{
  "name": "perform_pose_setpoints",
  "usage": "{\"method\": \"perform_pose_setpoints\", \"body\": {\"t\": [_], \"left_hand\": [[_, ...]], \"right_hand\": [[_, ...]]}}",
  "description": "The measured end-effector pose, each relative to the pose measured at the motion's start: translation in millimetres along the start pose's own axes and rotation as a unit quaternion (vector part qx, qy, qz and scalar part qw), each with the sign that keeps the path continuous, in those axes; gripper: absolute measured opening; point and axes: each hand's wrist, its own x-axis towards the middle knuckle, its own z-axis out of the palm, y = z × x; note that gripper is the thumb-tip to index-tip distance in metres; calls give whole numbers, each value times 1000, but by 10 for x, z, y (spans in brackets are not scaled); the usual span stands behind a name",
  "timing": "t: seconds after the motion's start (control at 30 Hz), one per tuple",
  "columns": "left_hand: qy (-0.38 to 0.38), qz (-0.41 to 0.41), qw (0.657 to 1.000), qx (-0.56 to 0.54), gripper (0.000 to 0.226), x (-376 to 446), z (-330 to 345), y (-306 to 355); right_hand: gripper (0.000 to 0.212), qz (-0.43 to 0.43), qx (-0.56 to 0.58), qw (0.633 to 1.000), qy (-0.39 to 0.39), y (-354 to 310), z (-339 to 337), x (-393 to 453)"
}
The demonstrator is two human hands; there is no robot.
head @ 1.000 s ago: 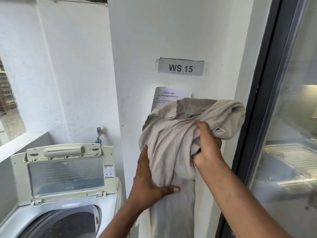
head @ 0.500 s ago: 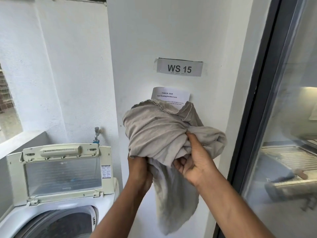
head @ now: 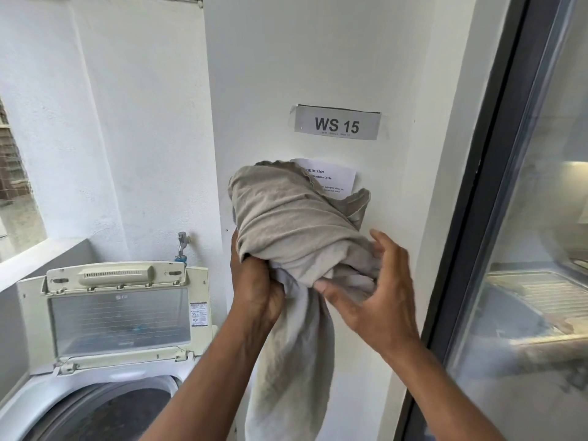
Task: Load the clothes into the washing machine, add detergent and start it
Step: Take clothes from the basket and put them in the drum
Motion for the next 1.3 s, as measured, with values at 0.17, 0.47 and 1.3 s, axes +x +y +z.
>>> {"method": "perform_pose_setpoints", "body": {"t": [0.17, 0.47, 1.3], "left_hand": [[-76, 45, 988, 126, 39, -214, 258, 39], [-272, 79, 883, 374, 83, -238, 151, -26], [47, -136, 988, -55, 60, -869, -792, -277]], "right_hand": [[158, 26, 61, 997, -48, -24, 206, -7], [80, 365, 219, 896, 124, 65, 418, -63], [36, 462, 505, 701, 200, -104, 446, -225]]}}
